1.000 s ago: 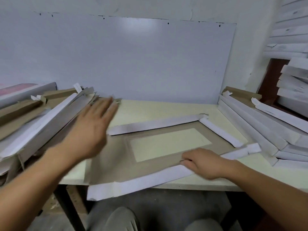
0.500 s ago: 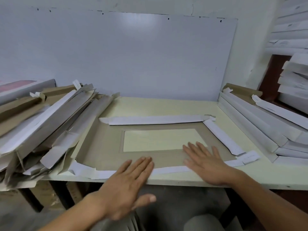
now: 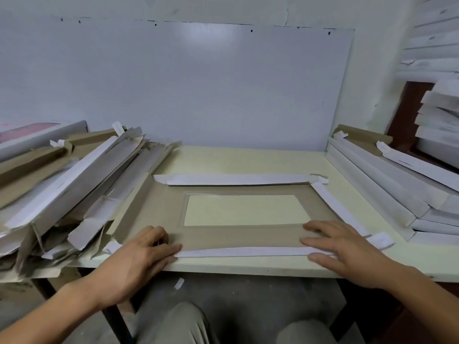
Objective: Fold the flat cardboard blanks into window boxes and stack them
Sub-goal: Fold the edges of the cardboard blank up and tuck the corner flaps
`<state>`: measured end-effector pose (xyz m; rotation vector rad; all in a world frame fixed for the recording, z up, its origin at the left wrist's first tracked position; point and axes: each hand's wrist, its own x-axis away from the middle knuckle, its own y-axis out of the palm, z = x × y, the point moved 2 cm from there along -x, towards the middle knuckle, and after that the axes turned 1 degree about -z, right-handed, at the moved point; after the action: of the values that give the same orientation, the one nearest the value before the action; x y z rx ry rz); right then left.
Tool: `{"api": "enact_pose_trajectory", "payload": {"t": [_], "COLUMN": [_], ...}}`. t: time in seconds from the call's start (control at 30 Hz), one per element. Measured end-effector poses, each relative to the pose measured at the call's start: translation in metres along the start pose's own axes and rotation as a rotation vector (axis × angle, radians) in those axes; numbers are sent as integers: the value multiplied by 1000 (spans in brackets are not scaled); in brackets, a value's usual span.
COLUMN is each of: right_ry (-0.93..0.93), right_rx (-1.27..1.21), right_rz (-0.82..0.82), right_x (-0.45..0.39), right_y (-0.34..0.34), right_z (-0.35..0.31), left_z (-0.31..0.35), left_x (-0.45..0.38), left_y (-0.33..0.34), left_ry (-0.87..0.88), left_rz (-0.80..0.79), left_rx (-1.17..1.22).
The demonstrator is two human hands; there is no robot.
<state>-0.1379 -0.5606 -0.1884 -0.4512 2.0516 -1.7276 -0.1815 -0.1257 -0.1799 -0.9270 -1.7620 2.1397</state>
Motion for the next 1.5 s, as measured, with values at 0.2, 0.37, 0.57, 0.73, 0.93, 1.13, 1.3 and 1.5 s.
{"api": "enact_pose_trajectory", "payload": {"t": [0.2,0.37,0.57,0.73,0.93,1.13,1.3,1.5], "right_ry": [153,212,66,158,355,165,112,23], "right_rx": [-266,-84,44,45,100,154,184,-92], "right_rz": [61,28,-287,-330,-365,-235,-301,-463], "right_x": [-16,-43,-69,-61,-19,-4,-10,-41], "right_y": [-13,2,40,32,13,-15,-31,-22], "right_z": [-6,-25,-86,-54,24,28,4,-51], "left_z": [-10,13,77,47,-21,-31,-8,63], "left_x": [-30,-64,-93,-87,-46,-38,-46,-56], "left_y": [-1,29,65,53,28,21,22,20], "left_ry": [-265,-315,-81,-110,-326,-449,-409,-253], "left_rz": [11,-143,-483,-578,-586,-538,-448,-245], "left_rx": [19,-239,-29,10,-30,-137,-166,-83]}}
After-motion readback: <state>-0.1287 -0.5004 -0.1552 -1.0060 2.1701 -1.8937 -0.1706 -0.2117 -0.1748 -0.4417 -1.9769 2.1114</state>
